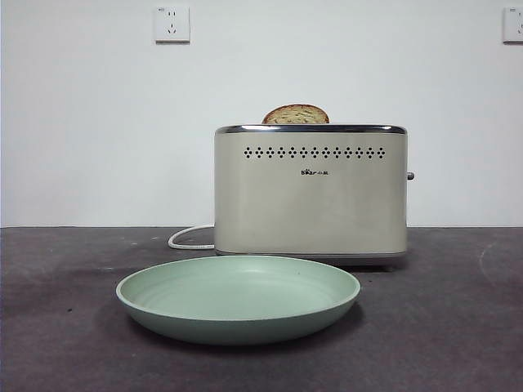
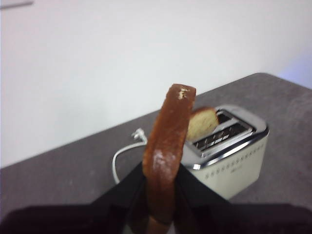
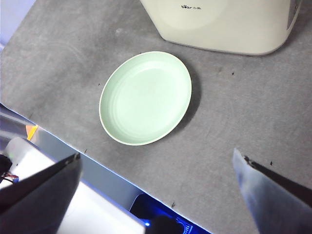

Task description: Take the bread from the toaster,put the bread on the plate,put the plate on the table

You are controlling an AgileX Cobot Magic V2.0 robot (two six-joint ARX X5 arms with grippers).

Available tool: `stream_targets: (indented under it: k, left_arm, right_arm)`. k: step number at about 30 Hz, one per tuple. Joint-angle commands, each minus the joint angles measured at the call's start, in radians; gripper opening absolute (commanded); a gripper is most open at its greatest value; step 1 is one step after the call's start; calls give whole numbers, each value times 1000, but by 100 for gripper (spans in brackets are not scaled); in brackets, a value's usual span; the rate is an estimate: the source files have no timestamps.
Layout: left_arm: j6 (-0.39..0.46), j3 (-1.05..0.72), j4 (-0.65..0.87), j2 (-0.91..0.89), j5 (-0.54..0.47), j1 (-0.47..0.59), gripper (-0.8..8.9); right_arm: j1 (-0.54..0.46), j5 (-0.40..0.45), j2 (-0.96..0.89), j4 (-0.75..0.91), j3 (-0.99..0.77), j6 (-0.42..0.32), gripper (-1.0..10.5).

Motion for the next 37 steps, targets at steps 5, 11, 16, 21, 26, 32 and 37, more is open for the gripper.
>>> stream_targets:
  k: [5,11,16,21,26,32,37]
  left_arm:
    - [-166,-205,-66,-252,-11,2,-8]
    - [-247,-342,-175,-402,-6,1,-8]
    - [-271,-356,-237,-444,45,1,-8]
    - [-272,-356,-242,-445,126,1,-8]
    - [-272,-356,-260,-445,177,1,-8]
    - [-271,-356,-271,-445,230,1,-8]
    - [-271,-356,-275,-445,265,1,-8]
  right_arm:
    - [3,-3,25,3,1,23,596]
    - [13,-3,111,16,1,24,595]
    - [63,-3,218,63,-2,39,594]
    - [154,-2,367,153,-2,65,594]
    - [239,6,522,264,-2,92,594]
    - [295,25,704,360,-2,93,593]
    - [310,83,823,406,-2,92,593]
